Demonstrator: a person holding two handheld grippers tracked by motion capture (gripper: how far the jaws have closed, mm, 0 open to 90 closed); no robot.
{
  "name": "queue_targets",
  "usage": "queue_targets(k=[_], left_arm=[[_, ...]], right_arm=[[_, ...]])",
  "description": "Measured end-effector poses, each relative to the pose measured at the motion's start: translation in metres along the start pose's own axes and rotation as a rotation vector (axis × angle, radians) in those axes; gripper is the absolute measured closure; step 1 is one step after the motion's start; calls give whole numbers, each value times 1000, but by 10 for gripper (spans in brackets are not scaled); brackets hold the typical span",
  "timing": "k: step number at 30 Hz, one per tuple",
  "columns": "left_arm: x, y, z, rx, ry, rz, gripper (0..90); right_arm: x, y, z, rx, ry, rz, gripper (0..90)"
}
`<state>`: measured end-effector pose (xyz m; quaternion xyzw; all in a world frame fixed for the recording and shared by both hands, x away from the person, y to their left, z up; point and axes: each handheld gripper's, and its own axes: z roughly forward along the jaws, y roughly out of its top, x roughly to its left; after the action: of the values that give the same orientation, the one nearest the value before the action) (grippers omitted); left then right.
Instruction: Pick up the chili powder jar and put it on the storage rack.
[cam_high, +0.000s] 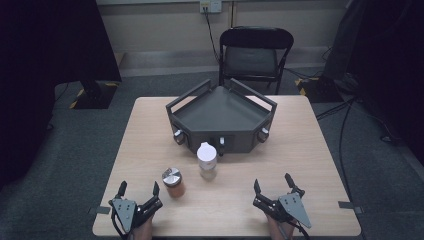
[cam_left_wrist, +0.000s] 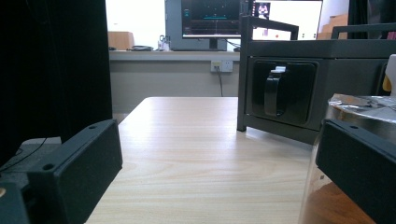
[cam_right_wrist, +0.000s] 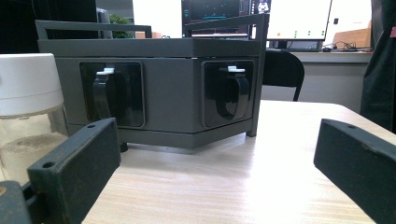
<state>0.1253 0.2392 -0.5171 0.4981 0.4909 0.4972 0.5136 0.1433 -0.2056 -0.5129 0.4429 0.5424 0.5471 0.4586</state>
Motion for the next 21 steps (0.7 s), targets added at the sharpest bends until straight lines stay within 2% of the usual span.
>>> queue_targets(k=[21], left_arm=[[-2, 0, 0, -2, 14, -7, 0]], right_arm=[[0, -1, 0, -4, 0, 1, 0]])
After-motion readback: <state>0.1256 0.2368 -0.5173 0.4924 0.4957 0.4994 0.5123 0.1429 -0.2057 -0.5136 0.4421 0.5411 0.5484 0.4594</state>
